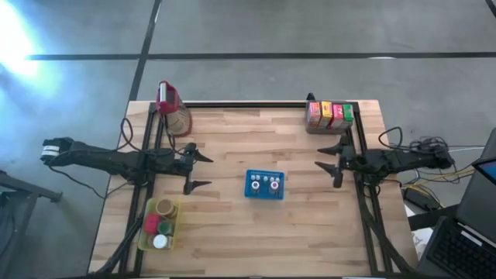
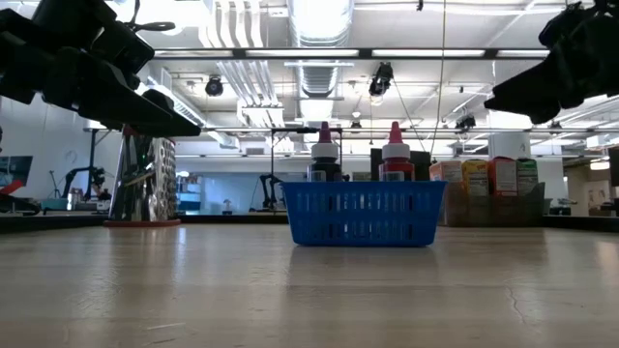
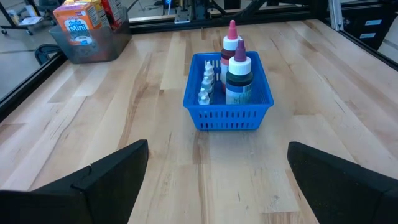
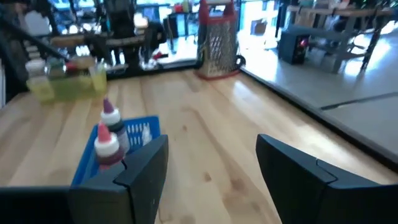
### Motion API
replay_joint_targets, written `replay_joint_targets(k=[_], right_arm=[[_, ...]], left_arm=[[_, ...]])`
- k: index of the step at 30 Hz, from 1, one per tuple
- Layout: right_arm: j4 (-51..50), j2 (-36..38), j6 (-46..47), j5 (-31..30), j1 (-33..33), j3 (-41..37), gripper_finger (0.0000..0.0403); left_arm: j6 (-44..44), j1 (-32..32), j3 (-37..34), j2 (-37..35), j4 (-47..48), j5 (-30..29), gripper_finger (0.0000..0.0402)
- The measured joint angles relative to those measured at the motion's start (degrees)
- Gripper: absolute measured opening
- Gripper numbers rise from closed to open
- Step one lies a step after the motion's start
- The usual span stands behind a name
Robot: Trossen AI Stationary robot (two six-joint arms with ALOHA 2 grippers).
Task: Pick & Place Kitchen Items
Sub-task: Return to Home Position
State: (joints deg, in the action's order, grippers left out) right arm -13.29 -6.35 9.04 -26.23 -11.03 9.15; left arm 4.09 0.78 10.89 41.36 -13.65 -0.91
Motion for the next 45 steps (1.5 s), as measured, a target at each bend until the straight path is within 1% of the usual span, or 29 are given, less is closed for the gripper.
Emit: replay_joint_targets(k=[4,9,13,18,21,29,35,45], right_arm=[[0.19,-0.77,0.42,5.38,2.04,-1.14,0.0226],[0.5,-0.48,-1.99,6.82,3.18,-2.44,0.0219],[1.99,0.12,-2.98,7.49,3.26,-2.69,0.0224],[4.13,1.68,-2.96,15.21,3.22,-2.28,0.0239],[4.76,2.62,-3.04,15.71,3.54,-2.98,0.025],[5.36,3.67,-3.08,16.25,7.33,-4.8,0.0278],[4.4,3.68,-3.51,21.5,9.05,-5.08,0.0298],[4.18,2.19,-5.17,21.37,9.05,-5.21,0.0334]], left_arm=[[0.0,0.02,-0.01,0.0,0.0,-0.02,0.039],[-0.01,0.01,-0.01,0.0,0.02,-0.01,0.039],[-0.01,0.01,-0.01,0.0,0.0,-0.01,0.039],[-0.01,0.0,-0.02,0.0,0.02,-0.02,0.039],[-0.01,0.02,-0.02,0.0,0.02,-0.01,0.039],[-0.01,0.02,-0.02,0.0,0.0,0.0,0.039],[-0.01,0.0,0.0,0.02,0.0,-0.02,0.039],[0.0,0.01,-0.01,0.02,0.0,-0.01,0.039]])
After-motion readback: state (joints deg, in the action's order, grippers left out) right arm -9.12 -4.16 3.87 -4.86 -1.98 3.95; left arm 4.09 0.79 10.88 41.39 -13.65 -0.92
